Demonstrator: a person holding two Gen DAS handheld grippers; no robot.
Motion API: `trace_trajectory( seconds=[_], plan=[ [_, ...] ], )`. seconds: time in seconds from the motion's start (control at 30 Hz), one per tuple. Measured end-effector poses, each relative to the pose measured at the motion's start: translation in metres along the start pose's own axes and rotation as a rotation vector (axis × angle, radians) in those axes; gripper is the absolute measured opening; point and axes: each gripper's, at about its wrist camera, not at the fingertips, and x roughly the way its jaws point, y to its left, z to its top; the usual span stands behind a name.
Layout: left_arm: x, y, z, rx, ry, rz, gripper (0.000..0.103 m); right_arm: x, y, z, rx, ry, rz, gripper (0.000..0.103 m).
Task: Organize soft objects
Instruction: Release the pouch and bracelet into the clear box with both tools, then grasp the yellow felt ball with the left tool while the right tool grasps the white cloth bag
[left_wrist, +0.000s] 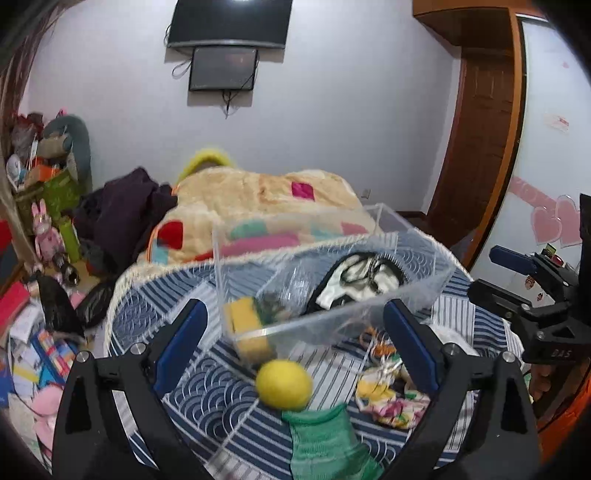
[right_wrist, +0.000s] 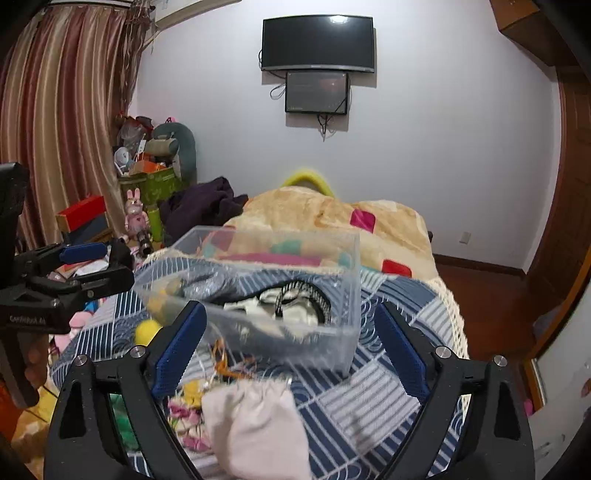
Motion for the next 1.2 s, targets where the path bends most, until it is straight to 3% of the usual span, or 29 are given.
trace_trajectory(
  seconds=[0.2,0.33,0.5,0.6,0.67,0.8,0.93,1.2],
  plan=[
    [0.022,0.013,-0.031,-0.07,0.089,0.001,0.097,0.011,0.003,-0.028,0.01,0.091,0.013,0.091],
    [0.031,0.013,-0.048,-0.064,0.125,-0.005,0.096,0.019,0.001,-0.048,0.046,0.169,0.045,0.091],
    [0.046,0.014,-0.06,-0.077,0.173,-0.012,0.076,0.03,-0.004,-0.067,0.084,0.244,0.078,0.09],
    [0.054,0.016,-0.061,-0.09,0.186,-0.011,0.066,0.031,-0.008,-0.071,0.101,0.255,0.111,0.067],
    [0.059,0.017,-0.061,-0.099,0.197,-0.025,0.051,0.029,-0.008,-0.072,0.109,0.255,0.142,0.052],
    [0.059,0.014,-0.063,-0.092,0.195,-0.038,0.045,0.021,-0.003,-0.074,0.072,0.229,0.157,0.03],
    [0.051,0.011,-0.064,-0.075,0.174,-0.032,0.045,0.012,0.002,-0.068,0.046,0.19,0.135,0.016],
    [0.017,0.006,-0.055,-0.058,0.098,-0.037,0.045,-0.013,0.001,-0.049,0.04,0.091,0.123,0.015]
  ],
)
